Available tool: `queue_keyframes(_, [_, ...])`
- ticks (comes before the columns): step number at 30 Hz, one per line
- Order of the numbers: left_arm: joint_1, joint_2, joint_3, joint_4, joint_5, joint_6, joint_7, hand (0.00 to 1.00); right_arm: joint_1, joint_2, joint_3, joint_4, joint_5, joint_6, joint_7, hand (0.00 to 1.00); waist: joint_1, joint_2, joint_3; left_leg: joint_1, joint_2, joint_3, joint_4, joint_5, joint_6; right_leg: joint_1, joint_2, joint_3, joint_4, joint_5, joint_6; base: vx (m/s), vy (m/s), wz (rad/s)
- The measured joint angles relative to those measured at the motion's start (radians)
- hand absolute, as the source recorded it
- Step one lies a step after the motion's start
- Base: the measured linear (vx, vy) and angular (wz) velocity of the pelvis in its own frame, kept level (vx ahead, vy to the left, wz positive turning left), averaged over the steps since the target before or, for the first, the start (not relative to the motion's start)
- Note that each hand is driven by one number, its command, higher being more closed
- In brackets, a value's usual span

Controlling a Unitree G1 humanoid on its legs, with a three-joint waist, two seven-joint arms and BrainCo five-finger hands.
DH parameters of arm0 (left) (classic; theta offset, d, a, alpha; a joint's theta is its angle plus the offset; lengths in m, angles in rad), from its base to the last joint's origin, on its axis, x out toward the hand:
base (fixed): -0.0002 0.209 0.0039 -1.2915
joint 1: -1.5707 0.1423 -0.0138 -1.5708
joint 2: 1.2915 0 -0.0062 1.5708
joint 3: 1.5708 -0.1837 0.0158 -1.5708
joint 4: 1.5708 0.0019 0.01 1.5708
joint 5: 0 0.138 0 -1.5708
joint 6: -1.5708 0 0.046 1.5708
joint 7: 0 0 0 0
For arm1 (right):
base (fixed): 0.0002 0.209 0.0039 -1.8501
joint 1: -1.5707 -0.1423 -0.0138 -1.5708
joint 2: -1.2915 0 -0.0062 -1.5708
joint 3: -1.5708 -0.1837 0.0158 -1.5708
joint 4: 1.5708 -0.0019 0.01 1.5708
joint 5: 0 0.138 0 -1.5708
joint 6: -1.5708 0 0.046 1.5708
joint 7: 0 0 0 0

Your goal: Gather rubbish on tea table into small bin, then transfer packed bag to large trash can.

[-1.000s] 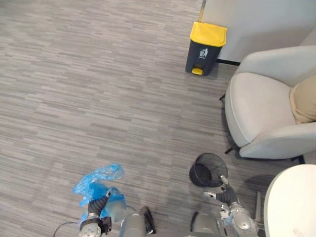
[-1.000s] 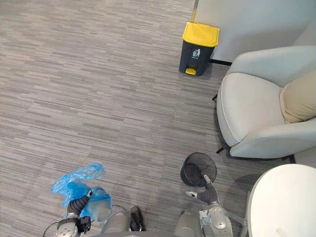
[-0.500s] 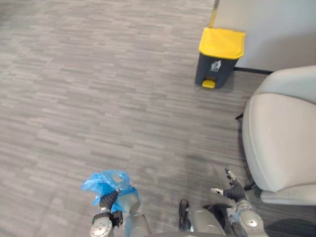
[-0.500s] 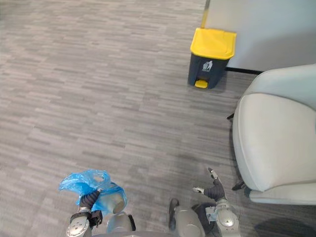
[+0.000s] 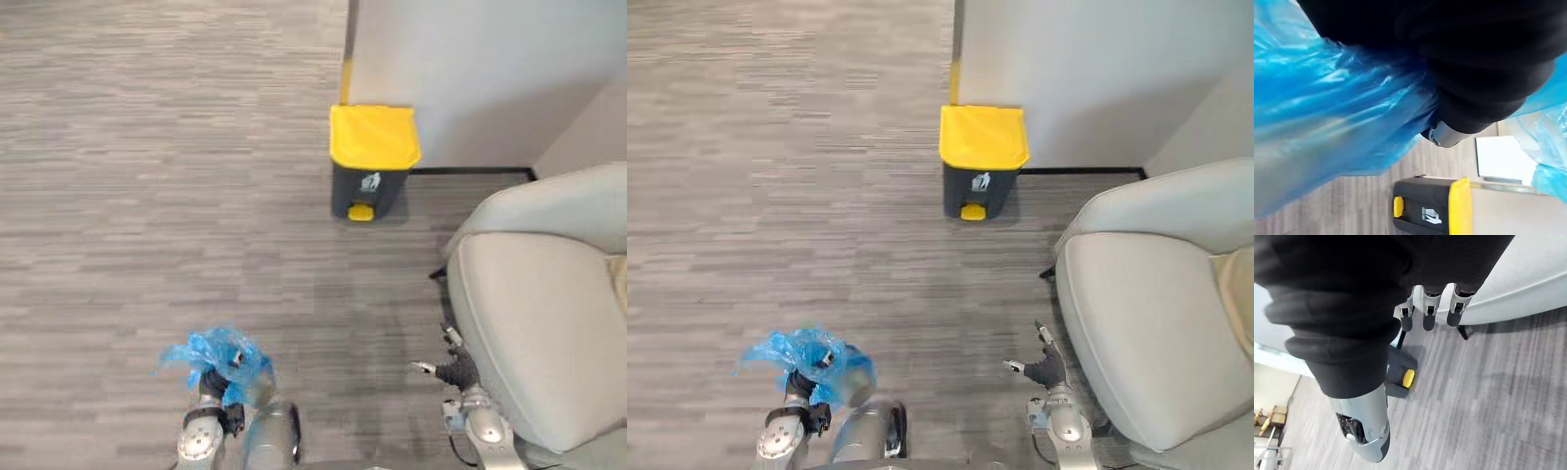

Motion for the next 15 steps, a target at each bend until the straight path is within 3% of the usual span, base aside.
queue_keyframes(2, [-0.005, 0.012, 0.001, -0.03, 0.0, -0.003, 0.009, 1.0, -0.001, 0.0, 0.019, -0.006, -0.018, -0.003, 0.0, 0.0, -0.017, 0.014, 0.007, 0.126, 0.009, 0.014, -0.097, -0.027, -0.013, -0.111, -0.006, -0.089, -0.042, -0.019, -0.037, 0.49, 0.014, -0.25])
queue_keyframes(4, [-0.024, 0.026, 0.0, -0.025, 0.0, -0.01, 0.008, 1.0, -0.005, 0.0, 0.024, 0.0, -0.027, -0.003, 0.003, 0.0, -0.027, 0.013, 0.006, 0.185, 0.018, 0.016, -0.136, -0.056, -0.028, -0.206, -0.009, -0.149, -0.191, -0.016, -0.043, 0.52, -0.033, -0.04])
queue_keyframes(5, [-0.053, 0.04, 0.01, 0.019, 0.0, -0.011, 0.007, 1.0, -0.021, -0.005, 0.024, 0.052, -0.035, -0.005, 0.004, 0.0, -0.041, 0.01, 0.006, 0.222, 0.023, 0.014, -0.167, -0.067, -0.055, -0.246, 0.008, -0.171, -0.439, 0.051, -0.052, 0.5, -0.086, 0.2])
queue_keyframes(6, [-0.063, 0.043, 0.013, 0.044, 0.001, -0.011, 0.007, 1.0, -0.037, -0.007, 0.023, 0.092, -0.035, -0.002, 0.005, 0.0, -0.053, 0.007, 0.005, 0.245, 0.02, 0.008, -0.186, -0.072, -0.063, -0.255, 0.017, -0.168, -0.546, 0.115, -0.063, 0.68, -0.139, 0.53])
queue_keyframes(7, [-0.074, 0.042, 0.014, 0.097, 0.001, -0.008, 0.006, 1.0, -0.055, -0.017, 0.022, 0.165, -0.035, 0.003, 0.005, 0.0, -0.078, 0.015, -0.003, 0.284, 0.027, -0.028, -0.21, -0.075, -0.07, -0.24, 0.049, -0.138, -0.592, 0.277, -0.105, 0.64, -0.131, 0.53])
queue_keyframes(8, [-0.086, 0.029, 0.014, 0.123, 0.002, -0.007, 0.006, 1.0, -0.064, -0.03, 0.02, 0.189, -0.035, 0.005, 0.005, 0.0, -0.082, 0.037, -0.009, 0.293, 0.044, -0.047, -0.211, -0.075, -0.071, -0.233, 0.058, -0.144, -0.586, 0.264, -0.117, 0.67, -0.125, 0.42])
queue_keyframes(9, [-0.085, 0.019, 0.015, 0.128, 0.003, -0.002, 0.004, 1.0, -0.073, -0.04, 0.018, 0.198, -0.035, 0.011, 0.006, 0.0, -0.074, 0.06, -0.007, 0.275, 0.07, -0.075, -0.177, -0.029, -0.116, -0.229, 0.058, -0.161, -0.55, 0.23, -0.133, 0.64, -0.128, 0.28])
queue_keyframes(11, [-0.098, -0.016, 0.015, 0.121, 0.003, 0.0, 0.003, 1.0, -0.07, -0.048, 0.006, 0.176, -0.035, 0.019, 0.006, 0.0, -0.092, 0.071, 0.012, 0.241, 0.066, -0.114, -0.027, 0.08, -0.104, -0.215, 0.011, -0.21, -0.431, 0.209, -0.161, 0.59, -0.176, 0.63])
queue_keyframes(12, [-0.096, -0.042, 0.016, 0.114, 0.003, -0.005, 0.001, 1.0, -0.05, -0.055, 0.006, 0.155, -0.036, 0.012, 0.007, 0.0, -0.091, 0.081, 0.015, 0.154, 0.101, -0.117, 0.228, 0.215, -0.113, -0.147, 0.046, -0.259, -0.513, 0.158, -0.135, 0.37, -0.287, 0.91])
queue_keyframes(13, [-0.089, -0.046, 0.015, 0.096, 0.003, -0.015, -0.005, 1.0, -0.021, -0.044, 0.006, 0.114, -0.035, 0.009, 0.004, 0.0, -0.08, 0.088, 0.022, 0.073, 0.168, -0.082, 0.435, 0.181, -0.108, -0.044, 0.065, -0.283, -0.63, 0.161, -0.174, 0.32, -0.273, 0.59])
queue_keyframes(14, [-0.087, -0.054, 0.013, 0.092, 0.003, -0.013, -0.006, 1.0, -0.019, -0.046, 0.001, 0.11, -0.035, 0.01, 0.003, 0.0, -0.067, 0.11, 0.021, 0.034, 0.213, -0.07, 0.51, 0.153, -0.097, -0.017, 0.095, -0.275, -0.639, 0.157, -0.18, 0.34, -0.163, 0.01])
queue_keyframes(15, [-0.088, -0.052, 0.009, 0.086, 0.003, -0.011, -0.015, 1.0, -0.034, -0.054, -0.009, 0.102, -0.035, 0.009, -0.004, 0.0, -0.047, 0.11, 0.021, -0.059, 0.233, -0.037, 0.577, 0.109, -0.08, 0.048, 0.111, -0.266, -0.685, 0.135, -0.186, 0.47, -0.057, -0.23])
